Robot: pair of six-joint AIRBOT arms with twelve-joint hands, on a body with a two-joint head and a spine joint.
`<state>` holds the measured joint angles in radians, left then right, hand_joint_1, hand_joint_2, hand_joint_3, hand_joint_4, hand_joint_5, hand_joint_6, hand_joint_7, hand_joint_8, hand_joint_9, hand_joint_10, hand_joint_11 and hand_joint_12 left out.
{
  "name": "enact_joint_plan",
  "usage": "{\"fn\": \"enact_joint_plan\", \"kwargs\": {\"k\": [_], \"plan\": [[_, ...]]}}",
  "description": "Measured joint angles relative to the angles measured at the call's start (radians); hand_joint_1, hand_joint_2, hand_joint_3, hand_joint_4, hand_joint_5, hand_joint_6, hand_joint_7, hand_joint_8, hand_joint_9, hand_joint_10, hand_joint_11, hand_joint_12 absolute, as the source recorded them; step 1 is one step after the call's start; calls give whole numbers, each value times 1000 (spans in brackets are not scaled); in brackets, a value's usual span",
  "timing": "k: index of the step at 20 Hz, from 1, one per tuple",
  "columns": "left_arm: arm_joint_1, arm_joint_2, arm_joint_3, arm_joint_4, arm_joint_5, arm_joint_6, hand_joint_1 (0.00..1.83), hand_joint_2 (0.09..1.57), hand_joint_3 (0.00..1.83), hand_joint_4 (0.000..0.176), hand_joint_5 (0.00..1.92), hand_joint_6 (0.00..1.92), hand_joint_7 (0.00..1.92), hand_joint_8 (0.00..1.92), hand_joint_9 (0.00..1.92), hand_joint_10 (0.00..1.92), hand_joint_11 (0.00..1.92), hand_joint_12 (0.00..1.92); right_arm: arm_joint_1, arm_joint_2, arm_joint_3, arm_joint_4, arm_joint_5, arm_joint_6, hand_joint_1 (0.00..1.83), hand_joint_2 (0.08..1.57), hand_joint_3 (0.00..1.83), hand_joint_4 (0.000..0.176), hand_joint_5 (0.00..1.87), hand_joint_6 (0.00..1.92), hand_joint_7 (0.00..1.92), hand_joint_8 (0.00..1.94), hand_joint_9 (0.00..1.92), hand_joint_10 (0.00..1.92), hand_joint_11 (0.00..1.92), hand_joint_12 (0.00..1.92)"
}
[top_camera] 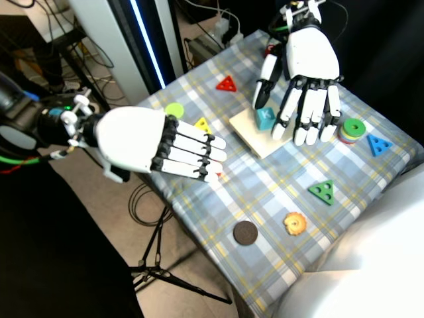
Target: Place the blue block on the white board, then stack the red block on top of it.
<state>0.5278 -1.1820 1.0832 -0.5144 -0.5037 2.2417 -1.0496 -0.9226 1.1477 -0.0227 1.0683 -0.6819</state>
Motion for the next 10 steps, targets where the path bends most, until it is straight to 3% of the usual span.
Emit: {"fn": "enact_joint_plan", "kwargs": {"k": [2, 3, 4, 5, 10], "plan": [[12, 27, -38, 30, -42, -3, 796, 867, 0, 176, 152, 0, 102, 0, 127, 0, 0, 348, 0, -5, 3, -5, -9, 0, 791, 1059, 1, 23, 557, 0, 475, 0, 498, 0, 132, 922], [17, 48, -57, 47, -60, -28, 774, 863, 0, 176, 140, 0, 95, 0, 114, 0, 0, 340, 3, -6, 4, -6, -18, -2, 778, 1029, 0, 20, 562, 0, 469, 0, 501, 0, 125, 988], [27, 69, -74, 74, -89, -73, 732, 867, 0, 176, 135, 0, 78, 0, 98, 0, 0, 280, 14, -10, 7, -7, -45, -14, 781, 1013, 0, 0, 574, 4, 472, 1, 507, 3, 132, 1008], [50, 105, -101, 98, -138, -167, 709, 873, 1, 176, 133, 1, 61, 2, 74, 4, 0, 193, 34, -20, 16, -6, -80, -40, 795, 1003, 0, 0, 583, 7, 478, 4, 516, 6, 142, 1018], [127, 205, -193, 165, -288, -323, 720, 867, 1, 176, 193, 5, 121, 5, 83, 6, 0, 16, 68, -69, 64, -8, -173, -45, 925, 1004, 0, 0, 647, 9, 503, 6, 536, 5, 109, 1082]]}}
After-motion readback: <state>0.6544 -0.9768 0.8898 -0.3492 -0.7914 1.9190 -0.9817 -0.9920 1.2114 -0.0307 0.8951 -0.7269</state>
